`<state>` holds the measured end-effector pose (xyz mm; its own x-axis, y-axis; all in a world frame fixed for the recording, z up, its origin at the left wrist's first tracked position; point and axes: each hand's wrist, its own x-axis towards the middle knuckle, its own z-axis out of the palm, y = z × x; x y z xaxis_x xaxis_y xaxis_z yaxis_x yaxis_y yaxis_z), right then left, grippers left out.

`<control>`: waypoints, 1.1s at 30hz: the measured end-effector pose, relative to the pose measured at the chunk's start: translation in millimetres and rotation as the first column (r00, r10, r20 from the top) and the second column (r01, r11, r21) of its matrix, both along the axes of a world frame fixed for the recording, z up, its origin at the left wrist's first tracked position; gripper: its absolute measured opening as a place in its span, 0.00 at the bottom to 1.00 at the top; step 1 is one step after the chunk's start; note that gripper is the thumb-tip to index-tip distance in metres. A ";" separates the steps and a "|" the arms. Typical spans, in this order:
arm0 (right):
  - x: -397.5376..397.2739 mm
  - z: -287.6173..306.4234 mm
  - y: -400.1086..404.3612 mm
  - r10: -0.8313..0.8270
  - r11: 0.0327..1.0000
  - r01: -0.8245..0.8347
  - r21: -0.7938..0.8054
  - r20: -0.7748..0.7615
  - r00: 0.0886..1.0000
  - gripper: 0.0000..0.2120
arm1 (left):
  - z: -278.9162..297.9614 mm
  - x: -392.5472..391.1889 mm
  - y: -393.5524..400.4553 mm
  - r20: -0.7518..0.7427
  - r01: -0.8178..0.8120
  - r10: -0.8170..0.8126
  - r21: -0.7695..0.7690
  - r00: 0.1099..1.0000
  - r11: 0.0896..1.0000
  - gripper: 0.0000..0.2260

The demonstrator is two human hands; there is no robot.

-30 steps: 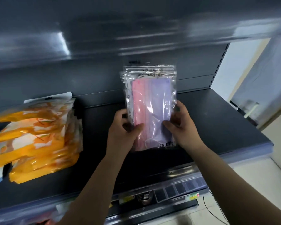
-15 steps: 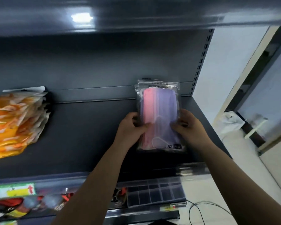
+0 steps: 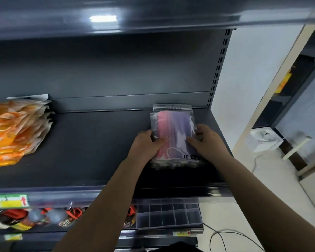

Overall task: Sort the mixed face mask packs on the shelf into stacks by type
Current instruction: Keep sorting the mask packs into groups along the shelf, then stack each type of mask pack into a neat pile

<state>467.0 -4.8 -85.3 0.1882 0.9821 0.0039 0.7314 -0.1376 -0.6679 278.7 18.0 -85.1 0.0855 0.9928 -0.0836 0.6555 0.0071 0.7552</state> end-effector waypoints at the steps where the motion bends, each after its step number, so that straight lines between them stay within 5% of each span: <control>1: 0.4 1.4 0.4 0.001 1.000 -0.001 0.004 0.011 1.000 0.22 | 0.9 0.0 -0.4 -0.012 0.015 -0.015 0.005 1.000 1.000 0.12; 9: -25.3 31.2 2.6 0.032 0.956 -0.066 0.286 0.124 0.992 0.24 | 14.2 -24.6 -13.8 -0.055 -0.116 0.127 0.167 0.990 0.979 0.24; 15: -92.2 53.3 5.3 0.224 0.883 -0.189 0.430 -0.032 0.974 0.19 | 26.0 -81.6 -16.4 -0.016 -0.213 0.233 0.349 0.972 0.913 0.23; 24: -233.5 61.0 34.3 0.353 0.926 -0.265 0.268 -0.365 0.862 0.18 | 54.2 -224.2 -12.1 -0.125 -0.224 0.343 0.545 0.931 0.808 0.31; 33: -361.6 63.9 64.4 0.374 0.923 -0.364 0.124 -0.506 0.777 0.15 | 70.7 -370.5 -10.3 -0.145 -0.286 0.465 0.622 0.873 0.729 0.28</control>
